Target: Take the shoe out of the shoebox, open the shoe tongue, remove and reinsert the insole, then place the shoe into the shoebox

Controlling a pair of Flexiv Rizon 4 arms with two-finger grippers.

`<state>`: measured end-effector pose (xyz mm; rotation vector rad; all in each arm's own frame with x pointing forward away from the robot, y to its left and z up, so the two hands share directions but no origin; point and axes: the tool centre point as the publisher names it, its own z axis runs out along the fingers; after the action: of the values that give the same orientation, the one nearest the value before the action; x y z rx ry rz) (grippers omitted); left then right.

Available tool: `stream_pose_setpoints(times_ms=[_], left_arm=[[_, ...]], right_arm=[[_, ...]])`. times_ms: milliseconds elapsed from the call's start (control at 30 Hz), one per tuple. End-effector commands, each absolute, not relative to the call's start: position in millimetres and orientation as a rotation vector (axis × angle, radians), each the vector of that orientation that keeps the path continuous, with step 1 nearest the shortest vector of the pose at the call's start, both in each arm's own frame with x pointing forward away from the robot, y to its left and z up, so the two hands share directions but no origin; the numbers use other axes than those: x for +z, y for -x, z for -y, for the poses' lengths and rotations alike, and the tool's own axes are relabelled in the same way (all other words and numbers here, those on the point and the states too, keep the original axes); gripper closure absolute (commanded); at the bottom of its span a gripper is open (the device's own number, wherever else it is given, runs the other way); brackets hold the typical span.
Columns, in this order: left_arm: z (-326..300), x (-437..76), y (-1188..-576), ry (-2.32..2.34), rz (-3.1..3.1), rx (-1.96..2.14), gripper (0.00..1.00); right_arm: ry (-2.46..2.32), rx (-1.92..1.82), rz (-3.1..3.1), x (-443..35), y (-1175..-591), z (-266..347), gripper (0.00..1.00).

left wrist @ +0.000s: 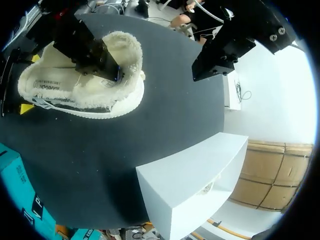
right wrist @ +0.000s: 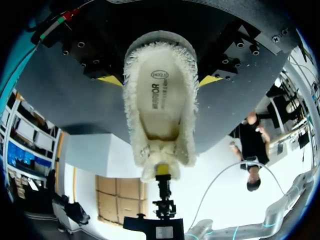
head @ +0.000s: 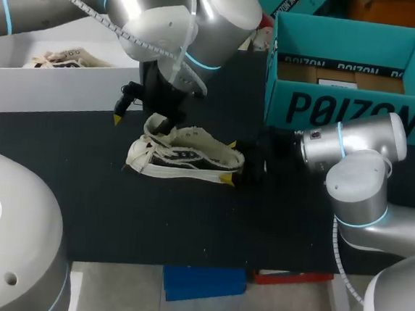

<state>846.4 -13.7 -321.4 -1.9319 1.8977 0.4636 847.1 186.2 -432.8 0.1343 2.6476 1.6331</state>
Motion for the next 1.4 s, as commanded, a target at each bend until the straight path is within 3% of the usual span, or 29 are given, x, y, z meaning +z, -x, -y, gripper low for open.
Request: stream_pose_setpoints(times_ms=[33,800,1167,1200,1233,1300,1333,1400], left_arm=[[-1.0,-328.6,-846.9,1.972,-1.925,0.433,0.00],[-14.9,-363.7,-843.1,2.028,-1.946,0.509,0.00],[-12.4,-320.6,-842.5,1.956,-2.244,0.174,0.00],[-11.2,-314.0,-842.9,1.933,-2.294,0.127,0.10],[-7.5,-304.1,-843.0,1.894,-2.379,0.067,0.46],[-0.3,-292.5,-842.0,1.791,-2.495,-0.002,0.72],[6.8,-284.9,-840.7,1.701,-2.576,-0.049,0.95],[19.5,-274.1,-837.5,1.507,-2.764,-0.104,1.00]], right_arm=[[-0.135,1.632,-2.650,-433.9,-847.0,-184.7,1.00],[-0.135,1.632,-2.650,-433.9,-847.0,-184.7,1.00],[-0.135,1.632,-2.650,-433.9,-847.0,-184.7,1.00],[-0.135,1.632,-2.650,-433.9,-847.0,-184.7,1.00],[-0.135,1.632,-2.650,-433.9,-847.0,-184.7,1.00],[-0.135,1.632,-2.650,-433.9,-847.0,-184.7,1.00],[-0.135,1.632,-2.650,-433.9,-847.0,-184.7,1.00],[-0.135,1.632,-2.650,-433.9,-847.0,-184.7,1.00]])
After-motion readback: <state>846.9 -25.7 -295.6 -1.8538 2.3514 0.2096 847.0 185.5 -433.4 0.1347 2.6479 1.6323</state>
